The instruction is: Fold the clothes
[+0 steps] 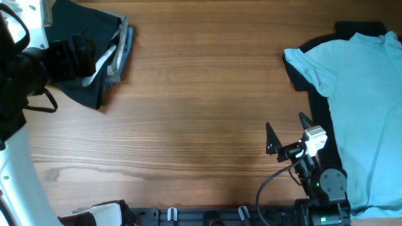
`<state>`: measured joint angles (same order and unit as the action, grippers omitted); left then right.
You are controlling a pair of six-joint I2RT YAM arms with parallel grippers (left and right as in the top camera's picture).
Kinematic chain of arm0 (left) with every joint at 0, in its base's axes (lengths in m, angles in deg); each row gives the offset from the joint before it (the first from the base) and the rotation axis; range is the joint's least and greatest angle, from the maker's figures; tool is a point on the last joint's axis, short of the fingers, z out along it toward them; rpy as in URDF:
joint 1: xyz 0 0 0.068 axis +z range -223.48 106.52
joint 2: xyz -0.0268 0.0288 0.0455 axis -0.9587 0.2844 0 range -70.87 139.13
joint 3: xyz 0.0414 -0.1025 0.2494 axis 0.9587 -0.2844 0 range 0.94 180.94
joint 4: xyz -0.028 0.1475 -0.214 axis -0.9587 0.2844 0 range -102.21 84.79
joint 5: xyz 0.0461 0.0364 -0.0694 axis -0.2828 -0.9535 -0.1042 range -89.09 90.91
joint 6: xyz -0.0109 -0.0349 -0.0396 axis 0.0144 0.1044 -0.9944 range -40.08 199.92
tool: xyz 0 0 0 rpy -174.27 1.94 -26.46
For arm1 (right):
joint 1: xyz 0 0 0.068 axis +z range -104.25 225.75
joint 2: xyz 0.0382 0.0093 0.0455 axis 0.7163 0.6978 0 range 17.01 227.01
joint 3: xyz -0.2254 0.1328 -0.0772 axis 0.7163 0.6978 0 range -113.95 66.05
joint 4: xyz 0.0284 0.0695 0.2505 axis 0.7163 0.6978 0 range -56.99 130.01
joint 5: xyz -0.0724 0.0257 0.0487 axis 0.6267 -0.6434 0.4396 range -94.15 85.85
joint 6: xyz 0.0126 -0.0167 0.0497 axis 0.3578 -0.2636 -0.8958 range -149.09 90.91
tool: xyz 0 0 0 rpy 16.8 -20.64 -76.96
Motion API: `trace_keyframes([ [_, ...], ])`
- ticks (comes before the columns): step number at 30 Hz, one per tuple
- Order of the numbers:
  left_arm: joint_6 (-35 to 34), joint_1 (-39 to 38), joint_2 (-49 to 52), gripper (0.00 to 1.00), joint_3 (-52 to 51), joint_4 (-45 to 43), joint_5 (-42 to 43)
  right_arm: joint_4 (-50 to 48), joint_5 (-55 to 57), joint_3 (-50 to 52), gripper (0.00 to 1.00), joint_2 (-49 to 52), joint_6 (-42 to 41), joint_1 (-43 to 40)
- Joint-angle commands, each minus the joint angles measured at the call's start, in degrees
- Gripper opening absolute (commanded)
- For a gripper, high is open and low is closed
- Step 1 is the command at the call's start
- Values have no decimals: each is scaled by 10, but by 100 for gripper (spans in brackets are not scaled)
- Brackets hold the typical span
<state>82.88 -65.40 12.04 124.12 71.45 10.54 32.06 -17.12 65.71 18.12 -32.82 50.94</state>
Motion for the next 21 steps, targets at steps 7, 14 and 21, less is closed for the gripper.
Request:
trace_keyframes([
  [7,11,-1,-6,100,-1,0,-1,-2,8,0,100,-8,5,2],
  [14,11,-7,-8,100,-1,0,-1,-2,8,0,100,-9,5,2],
  [21,15,-12,-57,100,-3,-18,-7,-2,8,0,100,-8,5,2],
])
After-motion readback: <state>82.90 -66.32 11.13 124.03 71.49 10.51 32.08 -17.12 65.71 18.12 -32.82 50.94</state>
